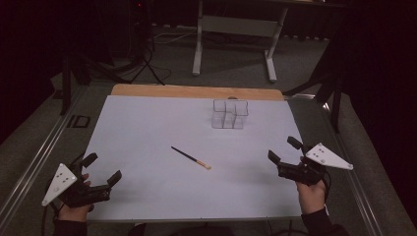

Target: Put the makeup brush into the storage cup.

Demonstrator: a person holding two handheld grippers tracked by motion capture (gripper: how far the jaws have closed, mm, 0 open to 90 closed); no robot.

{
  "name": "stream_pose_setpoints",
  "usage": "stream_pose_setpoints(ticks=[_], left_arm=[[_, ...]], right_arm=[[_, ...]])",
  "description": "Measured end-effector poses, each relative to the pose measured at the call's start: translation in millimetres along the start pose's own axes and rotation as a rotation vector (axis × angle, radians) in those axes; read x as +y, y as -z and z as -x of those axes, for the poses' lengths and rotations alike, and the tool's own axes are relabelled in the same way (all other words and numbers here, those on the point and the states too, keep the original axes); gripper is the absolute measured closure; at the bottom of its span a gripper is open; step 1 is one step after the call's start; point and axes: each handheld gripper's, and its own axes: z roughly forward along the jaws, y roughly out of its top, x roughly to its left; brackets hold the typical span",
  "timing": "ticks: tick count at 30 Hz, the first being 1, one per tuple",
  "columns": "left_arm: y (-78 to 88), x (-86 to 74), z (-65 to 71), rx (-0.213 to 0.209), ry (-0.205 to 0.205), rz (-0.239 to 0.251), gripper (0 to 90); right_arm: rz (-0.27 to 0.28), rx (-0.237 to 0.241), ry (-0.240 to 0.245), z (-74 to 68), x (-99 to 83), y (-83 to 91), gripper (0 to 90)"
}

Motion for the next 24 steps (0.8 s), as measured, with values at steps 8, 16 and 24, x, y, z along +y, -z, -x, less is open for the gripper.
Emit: stream_pose_setpoints(ticks=[8, 16, 24], left_arm=[[-0.5, -0.3, -0.4, 0.000, 0.005, 0.002, 0.0], [-0.3, -0.5, -0.9, 0.002, 0.007, 0.001, 0.0], [0.1, -0.6, -1.6, 0.002, 0.010, 0.004, 0.0]], right_arm=[[-0.025, 0.034, 0.035, -0.4, 19.9, -20.1, 14.6], [-0.029, 0.079, 0.065, -7.4, 38.5, -50.4, 14.6], [-0.058, 0.143, 0.085, -21.0, 48.0, -84.4, 14.7]])
